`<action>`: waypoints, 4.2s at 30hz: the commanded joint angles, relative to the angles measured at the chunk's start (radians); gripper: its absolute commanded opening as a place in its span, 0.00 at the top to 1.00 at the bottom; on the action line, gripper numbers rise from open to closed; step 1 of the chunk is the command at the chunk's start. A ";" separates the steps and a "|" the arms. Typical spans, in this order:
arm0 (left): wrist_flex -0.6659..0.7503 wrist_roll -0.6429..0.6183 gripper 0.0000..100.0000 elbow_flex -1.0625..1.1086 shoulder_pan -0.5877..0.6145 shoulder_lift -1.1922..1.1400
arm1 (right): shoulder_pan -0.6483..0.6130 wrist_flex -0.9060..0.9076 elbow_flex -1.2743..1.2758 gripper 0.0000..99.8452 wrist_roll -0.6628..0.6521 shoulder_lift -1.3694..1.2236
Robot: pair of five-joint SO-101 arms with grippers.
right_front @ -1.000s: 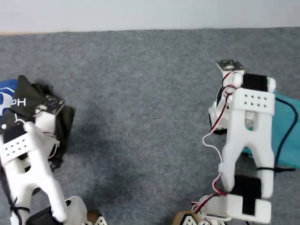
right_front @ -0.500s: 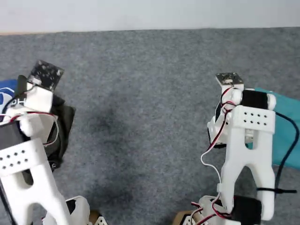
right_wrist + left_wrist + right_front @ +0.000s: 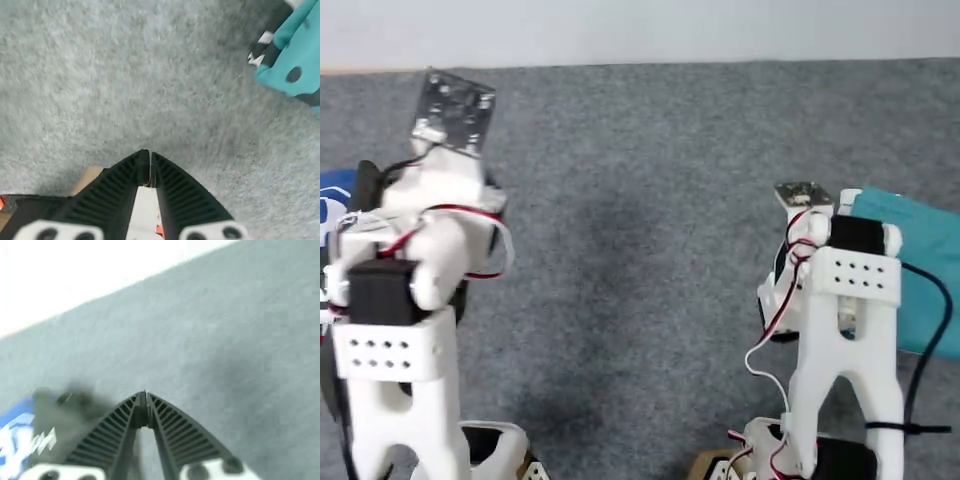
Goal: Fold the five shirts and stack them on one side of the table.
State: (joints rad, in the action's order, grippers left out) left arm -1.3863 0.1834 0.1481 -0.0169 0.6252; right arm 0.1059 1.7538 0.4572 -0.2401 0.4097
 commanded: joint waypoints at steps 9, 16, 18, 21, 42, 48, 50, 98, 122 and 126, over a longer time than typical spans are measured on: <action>0.129 -0.023 1.00 0.022 -0.374 0.021 | 0.012 0.041 0.054 0.99 0.006 0.102; -0.095 0.275 0.98 0.122 0.040 0.023 | 0.012 0.041 0.057 0.99 0.006 0.099; -0.112 0.370 0.94 0.134 0.172 0.023 | 0.012 0.039 0.057 0.99 0.006 0.099; -0.118 0.468 0.86 0.156 0.336 0.023 | 0.012 0.039 0.057 0.99 0.006 0.099; 0.336 1.005 0.78 0.849 0.798 0.021 | 0.012 0.039 0.058 0.99 0.006 0.097; 0.423 1.008 0.78 0.946 0.799 0.021 | 0.012 0.039 0.058 0.99 0.006 0.097; 0.471 1.008 0.79 0.984 0.799 0.021 | 0.012 0.039 0.058 0.99 0.006 0.097; 0.364 -0.060 1.00 -0.143 -0.546 0.028 | 0.012 0.039 0.058 0.99 0.006 0.099; 0.466 0.404 0.82 0.659 0.431 0.028 | -0.246 -0.177 0.052 0.99 0.011 0.064; 0.416 0.408 0.79 0.562 0.427 0.032 | -0.245 -0.139 0.052 0.99 0.009 -0.013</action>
State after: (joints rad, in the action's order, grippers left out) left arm -0.9429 0.5777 0.7986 0.4051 0.6345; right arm -0.1304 1.5957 0.5201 -0.2401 0.4250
